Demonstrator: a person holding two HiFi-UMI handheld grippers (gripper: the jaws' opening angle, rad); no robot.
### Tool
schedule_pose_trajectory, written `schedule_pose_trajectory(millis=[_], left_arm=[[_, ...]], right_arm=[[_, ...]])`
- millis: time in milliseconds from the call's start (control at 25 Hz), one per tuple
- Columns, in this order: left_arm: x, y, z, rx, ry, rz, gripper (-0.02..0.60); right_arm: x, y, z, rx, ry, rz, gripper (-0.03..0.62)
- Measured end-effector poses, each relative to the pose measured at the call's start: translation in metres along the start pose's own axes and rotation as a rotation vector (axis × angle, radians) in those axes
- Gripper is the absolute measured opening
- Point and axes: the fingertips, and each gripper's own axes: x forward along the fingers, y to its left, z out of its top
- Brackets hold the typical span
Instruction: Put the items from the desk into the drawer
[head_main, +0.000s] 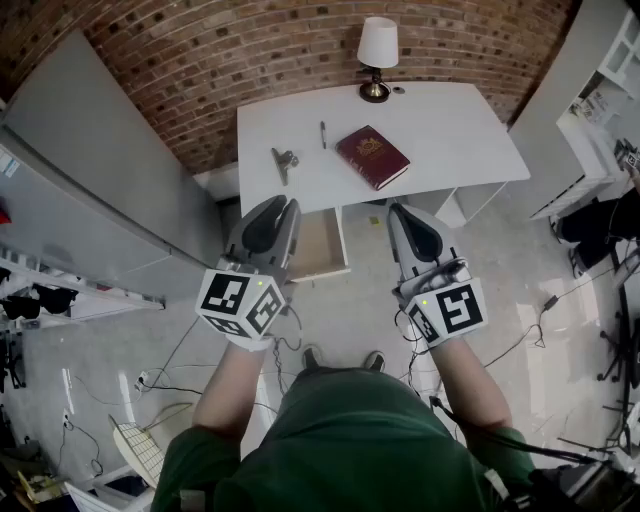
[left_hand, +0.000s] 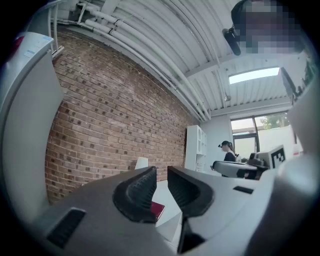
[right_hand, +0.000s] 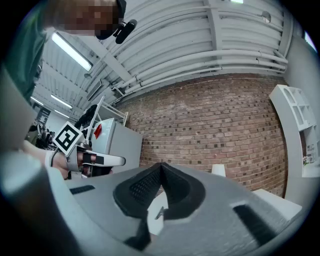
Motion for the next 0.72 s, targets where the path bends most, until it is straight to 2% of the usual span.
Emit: schedule_pose_trajectory(millis=[320, 720], left_arm=[[-0.001, 0.009, 0.000, 0.005, 0.003, -0.006, 0.061], [-0.011, 0.050, 0.005, -0.004, -0.003, -0.028, 0.061]], right_arm=[[0.008, 0.005, -0.006, -0.003, 0.023, -0.008, 0.003], [0.037, 0.029, -0.005, 0.000, 0.028, -0.055, 0.003]])
